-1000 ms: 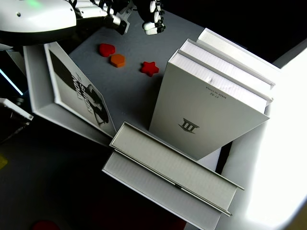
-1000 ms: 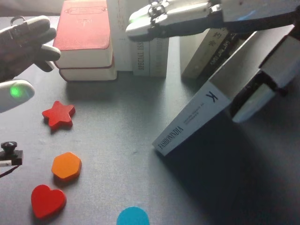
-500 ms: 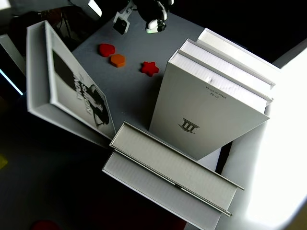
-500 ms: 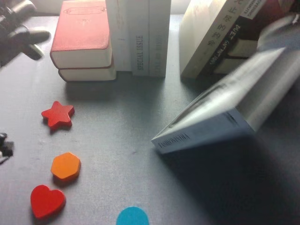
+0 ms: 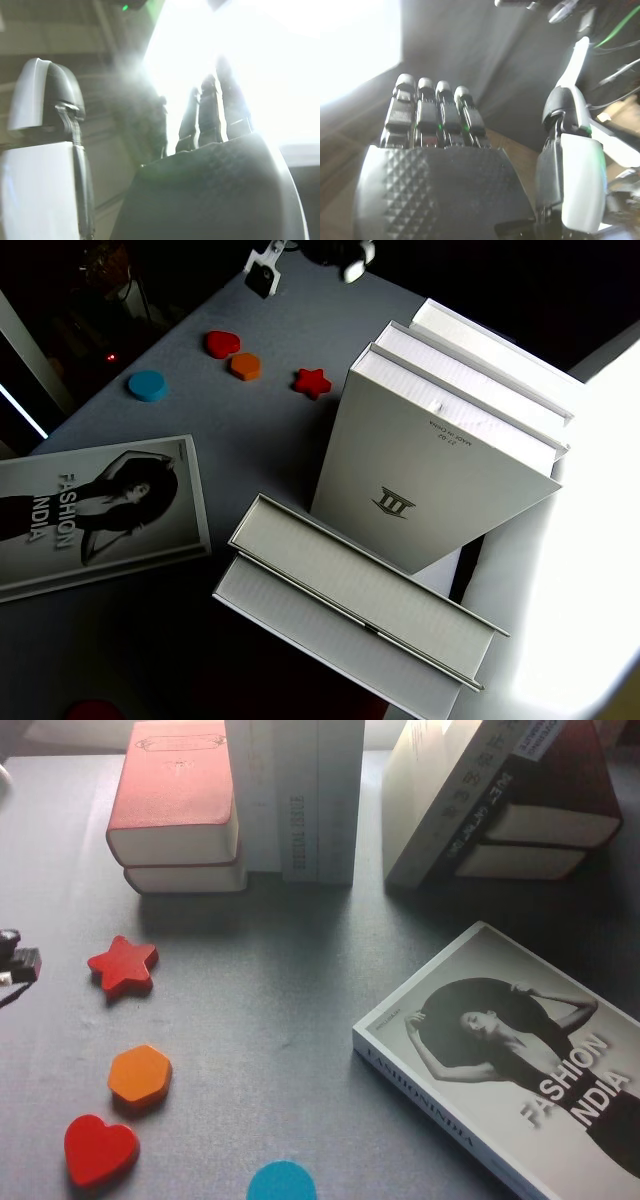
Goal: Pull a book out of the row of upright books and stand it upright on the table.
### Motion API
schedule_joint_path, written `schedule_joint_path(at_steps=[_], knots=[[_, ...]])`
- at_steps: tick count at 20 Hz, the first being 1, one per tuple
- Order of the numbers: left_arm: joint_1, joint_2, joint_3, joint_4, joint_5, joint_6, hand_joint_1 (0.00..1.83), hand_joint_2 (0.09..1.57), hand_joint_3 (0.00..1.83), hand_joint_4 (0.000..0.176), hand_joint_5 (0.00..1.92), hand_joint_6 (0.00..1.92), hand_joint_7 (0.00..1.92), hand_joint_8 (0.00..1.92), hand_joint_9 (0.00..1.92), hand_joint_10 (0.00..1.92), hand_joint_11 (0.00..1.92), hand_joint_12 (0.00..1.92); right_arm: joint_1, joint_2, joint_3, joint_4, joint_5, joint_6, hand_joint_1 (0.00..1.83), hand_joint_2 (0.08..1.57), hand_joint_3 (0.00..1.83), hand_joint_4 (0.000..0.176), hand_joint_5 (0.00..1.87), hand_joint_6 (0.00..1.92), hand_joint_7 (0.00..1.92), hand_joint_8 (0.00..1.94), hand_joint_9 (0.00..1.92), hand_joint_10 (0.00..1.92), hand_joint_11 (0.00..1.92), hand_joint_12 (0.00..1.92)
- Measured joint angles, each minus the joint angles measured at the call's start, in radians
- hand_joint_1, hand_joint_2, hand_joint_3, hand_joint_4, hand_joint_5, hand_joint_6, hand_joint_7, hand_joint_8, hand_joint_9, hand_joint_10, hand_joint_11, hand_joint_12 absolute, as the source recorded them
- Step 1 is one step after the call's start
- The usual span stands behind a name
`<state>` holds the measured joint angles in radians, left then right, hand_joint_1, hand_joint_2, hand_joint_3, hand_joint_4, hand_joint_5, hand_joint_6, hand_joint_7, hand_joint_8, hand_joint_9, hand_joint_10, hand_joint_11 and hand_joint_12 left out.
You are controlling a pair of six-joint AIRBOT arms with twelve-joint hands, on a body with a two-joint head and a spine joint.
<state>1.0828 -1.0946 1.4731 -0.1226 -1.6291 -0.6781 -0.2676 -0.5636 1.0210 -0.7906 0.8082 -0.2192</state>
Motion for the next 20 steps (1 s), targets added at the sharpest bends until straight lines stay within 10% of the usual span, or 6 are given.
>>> schedule_joint_path(at_steps=[8,9,13,14,16,20], knots=[[-0.133,0.020,0.000,0.096,-0.017,0.000,0.56,1.06,0.01,0.134,0.39,0.23,0.48,0.00,0.41,0.00,0.00,1.24,-0.198,0.040,-0.037,0.295,0.188,-0.156,0.48,1.12,0.00,0.092,0.00,0.00,0.00,0.00,0.00,0.00,0.01,0.00],[-0.132,0.023,0.000,0.091,-0.023,0.000,0.52,1.18,0.00,0.077,0.37,0.47,0.41,0.99,0.43,0.01,0.00,1.16,-0.269,0.047,-0.050,0.365,0.238,-0.212,0.47,1.15,0.00,0.041,0.16,0.29,0.25,0.03,0.18,0.01,0.00,0.26],[-0.147,0.023,0.000,0.111,-0.011,0.000,0.31,1.35,0.01,0.001,0.32,0.95,0.42,0.43,0.44,0.05,0.00,1.13,-0.577,0.044,-0.101,0.597,0.590,-0.383,0.48,1.34,0.02,0.000,0.60,0.59,0.83,0.07,0.79,0.17,0.21,1.37],[-0.166,0.023,0.000,0.116,-0.007,0.000,0.58,1.41,0.01,0.141,0.43,1.59,0.50,0.59,0.54,0.15,0.00,1.33,-0.624,0.038,-0.101,0.621,0.649,-0.385,0.75,1.36,0.01,0.052,0.56,1.41,0.85,0.14,0.75,0.39,0.29,1.45],[-0.218,0.023,0.000,0.115,-0.014,-0.001,0.75,1.38,0.00,0.144,0.54,1.67,0.57,0.86,0.61,0.47,0.13,1.32,-0.683,0.021,-0.093,0.691,0.742,-0.355,1.07,1.34,0.00,0.000,0.52,1.68,0.70,1.40,0.68,1.11,0.38,1.65],[-0.220,0.018,-0.005,0.131,-0.018,0.000,1.10,1.30,0.00,0.000,0.67,1.59,0.67,1.38,0.65,0.99,0.36,1.40,-0.673,-0.014,-0.055,0.765,0.834,-0.330,1.00,1.44,0.01,0.000,0.35,1.81,0.57,1.81,0.53,1.74,0.45,1.91]])
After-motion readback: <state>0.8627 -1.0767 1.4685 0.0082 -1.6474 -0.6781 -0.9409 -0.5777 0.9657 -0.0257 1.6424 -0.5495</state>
